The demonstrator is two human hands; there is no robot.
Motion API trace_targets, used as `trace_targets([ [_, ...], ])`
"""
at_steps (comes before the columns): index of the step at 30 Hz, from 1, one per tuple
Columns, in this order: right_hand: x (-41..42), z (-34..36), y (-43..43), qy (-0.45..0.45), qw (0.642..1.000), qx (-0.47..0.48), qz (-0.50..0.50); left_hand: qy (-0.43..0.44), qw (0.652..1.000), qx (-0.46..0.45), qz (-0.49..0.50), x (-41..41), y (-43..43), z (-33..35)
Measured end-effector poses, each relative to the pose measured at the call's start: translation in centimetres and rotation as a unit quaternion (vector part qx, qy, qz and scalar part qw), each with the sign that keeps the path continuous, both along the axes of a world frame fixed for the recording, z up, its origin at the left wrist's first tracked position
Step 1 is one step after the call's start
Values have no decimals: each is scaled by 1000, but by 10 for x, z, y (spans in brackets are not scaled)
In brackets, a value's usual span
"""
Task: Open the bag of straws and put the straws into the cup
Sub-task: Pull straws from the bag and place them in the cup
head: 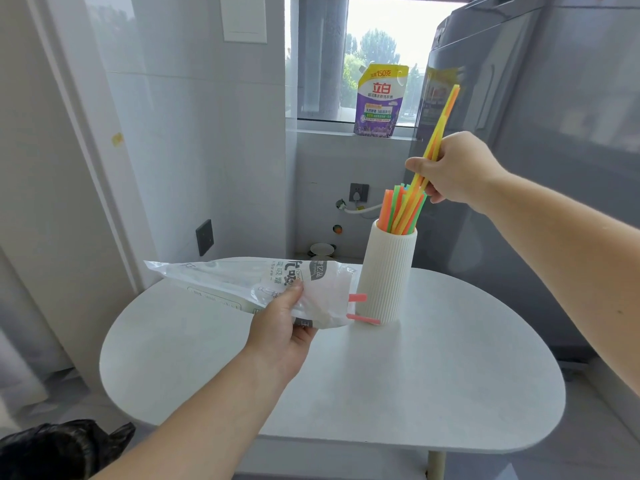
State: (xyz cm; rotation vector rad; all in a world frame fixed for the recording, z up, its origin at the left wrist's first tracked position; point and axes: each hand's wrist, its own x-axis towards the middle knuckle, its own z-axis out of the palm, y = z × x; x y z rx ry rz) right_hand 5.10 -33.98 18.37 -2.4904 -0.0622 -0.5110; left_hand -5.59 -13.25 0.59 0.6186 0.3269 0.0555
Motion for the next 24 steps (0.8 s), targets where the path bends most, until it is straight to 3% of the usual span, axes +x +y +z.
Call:
trace_targets([
  [8, 0, -24, 6, -5, 998, -63, 15, 0, 1000, 3, -3, -1, -1, 0],
  [20, -3, -14, 13, -105, 990, 66, 64, 6, 1000, 9, 1, -1, -2, 0],
  [24, 0, -15, 14, -119, 990, 35, 64, 6, 1000, 10, 3, 0, -2, 1],
])
